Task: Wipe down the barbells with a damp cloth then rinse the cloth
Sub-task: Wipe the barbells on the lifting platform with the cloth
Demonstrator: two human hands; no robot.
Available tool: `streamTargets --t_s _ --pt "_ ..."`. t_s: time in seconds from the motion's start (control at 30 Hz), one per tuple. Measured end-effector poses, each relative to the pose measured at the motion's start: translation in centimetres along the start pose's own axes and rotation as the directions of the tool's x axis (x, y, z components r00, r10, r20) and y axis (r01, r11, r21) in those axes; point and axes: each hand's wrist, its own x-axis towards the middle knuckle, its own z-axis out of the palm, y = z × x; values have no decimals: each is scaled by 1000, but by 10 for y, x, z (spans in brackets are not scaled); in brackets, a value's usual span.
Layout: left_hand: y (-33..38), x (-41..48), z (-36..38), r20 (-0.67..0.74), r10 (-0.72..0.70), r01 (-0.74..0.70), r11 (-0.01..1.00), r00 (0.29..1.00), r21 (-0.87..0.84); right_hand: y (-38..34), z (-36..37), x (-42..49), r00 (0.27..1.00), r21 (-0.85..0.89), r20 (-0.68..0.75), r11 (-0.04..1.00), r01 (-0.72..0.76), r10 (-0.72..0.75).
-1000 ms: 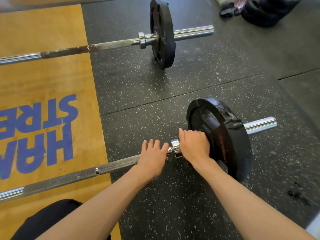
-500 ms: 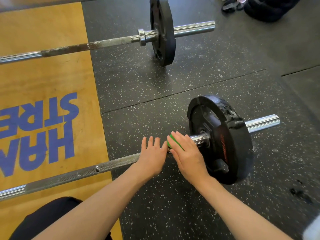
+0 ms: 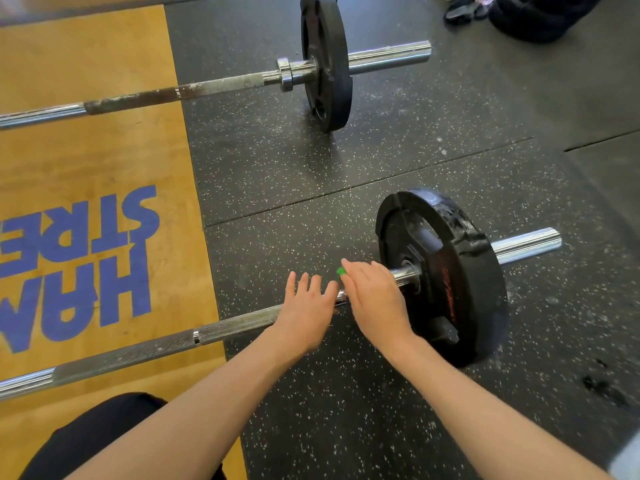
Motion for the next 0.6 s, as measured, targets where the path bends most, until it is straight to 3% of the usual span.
streamTargets --t_s 0.1,0.2,0.3,0.43,0.53,0.6 --pt "-1 0 2 -12 1 -2 1000 1000 -23 24 1 -28 997 20 -51 998 55 -54" --pt "-2 0 3 -10 7 -7 999 1000 -39 23 -12 -9 995 -69 -41 993 -96 93" --pt "-2 0 2 -18 8 -9 999 1000 -41 13 -27 26 966 -198 94 955 -219 241" --pt "-3 -1 3 -25 23 -24 1000 999 -11 0 -26 54 873 -164 250 907 -389 419" --pt "-1 -2 4 -34 30 -29 999 999 24 -10 -16 55 937 -61 126 945 -321 327" --pt "-2 -3 3 -20 32 -31 998 999 52 -17 -12 38 991 -4 -21 992 -129 128"
